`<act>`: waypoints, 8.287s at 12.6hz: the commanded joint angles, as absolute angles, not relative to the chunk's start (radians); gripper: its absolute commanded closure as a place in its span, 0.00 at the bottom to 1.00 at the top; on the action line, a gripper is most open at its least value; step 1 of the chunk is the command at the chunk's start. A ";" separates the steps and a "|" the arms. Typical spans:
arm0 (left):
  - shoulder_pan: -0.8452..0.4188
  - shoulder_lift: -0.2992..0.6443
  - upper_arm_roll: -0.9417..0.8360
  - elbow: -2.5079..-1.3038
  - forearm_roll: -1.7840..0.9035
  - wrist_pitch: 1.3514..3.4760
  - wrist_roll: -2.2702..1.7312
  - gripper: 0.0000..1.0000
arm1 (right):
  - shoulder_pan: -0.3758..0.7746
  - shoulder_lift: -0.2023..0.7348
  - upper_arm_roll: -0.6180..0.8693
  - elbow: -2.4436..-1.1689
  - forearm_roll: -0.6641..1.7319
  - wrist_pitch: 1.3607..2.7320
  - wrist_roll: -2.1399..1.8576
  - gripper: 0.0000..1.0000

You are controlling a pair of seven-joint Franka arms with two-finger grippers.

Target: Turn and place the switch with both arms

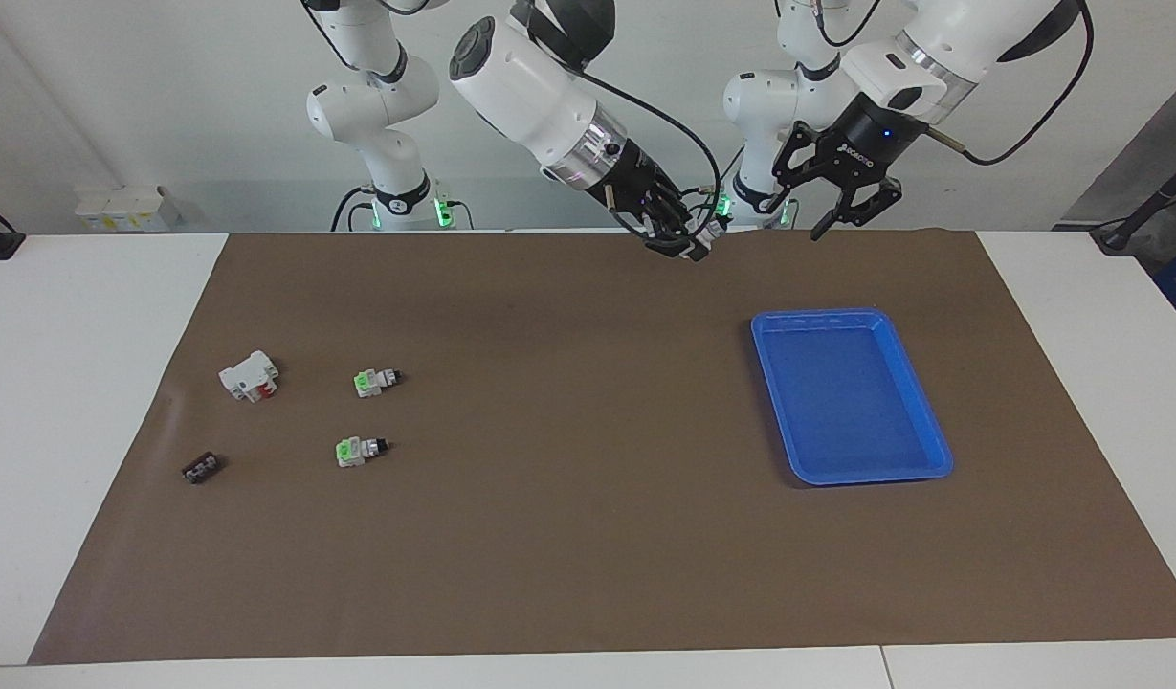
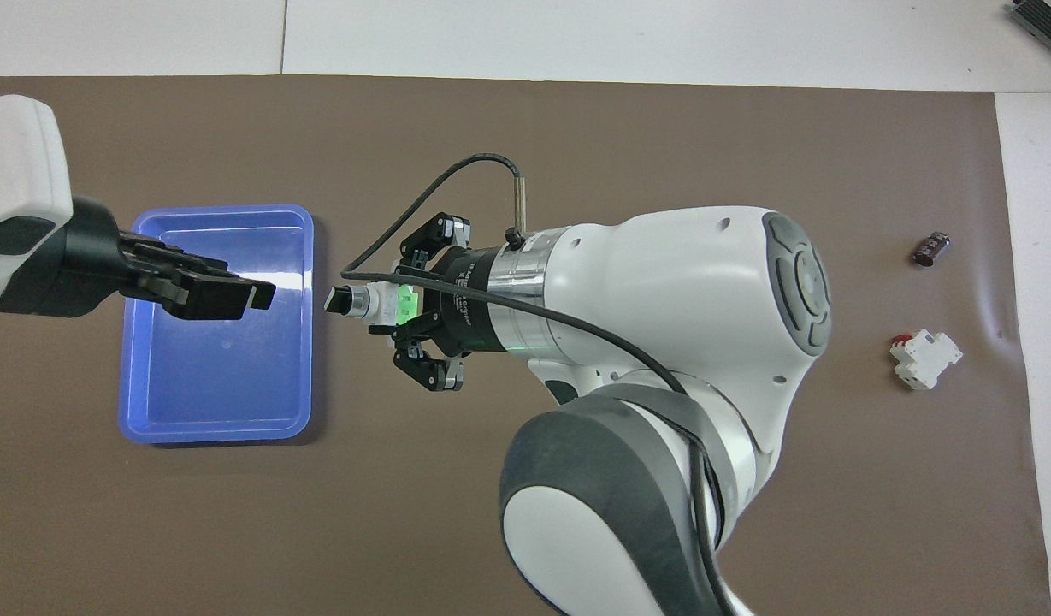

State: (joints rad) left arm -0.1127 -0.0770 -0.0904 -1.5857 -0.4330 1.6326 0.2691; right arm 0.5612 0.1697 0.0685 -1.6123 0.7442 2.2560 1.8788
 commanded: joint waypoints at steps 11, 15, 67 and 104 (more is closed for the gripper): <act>-0.097 -0.166 -0.074 -1.799 -0.807 1.744 0.656 0.64 | 0.558 0.175 0.074 -1.606 0.755 2.258 1.890 1.00; -0.081 -0.164 -0.072 -1.845 -0.867 1.746 0.732 0.71 | 0.558 0.175 0.074 -1.606 0.755 2.256 1.890 1.00; -0.094 -0.170 -0.103 -1.769 -0.882 1.643 -1.018 1.00 | 0.557 0.170 0.074 -1.609 0.753 2.244 1.887 1.00; 0.015 -0.101 -0.092 -2.319 -0.204 2.241 -0.370 1.00 | -0.012 -0.029 0.058 -1.595 0.040 1.654 0.275 0.01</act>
State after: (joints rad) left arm 0.0059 -0.0960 -0.0834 -2.2831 -0.2370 2.1984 -0.3949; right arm 0.0231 -0.0190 0.0433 -1.5972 0.1034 1.6811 0.3942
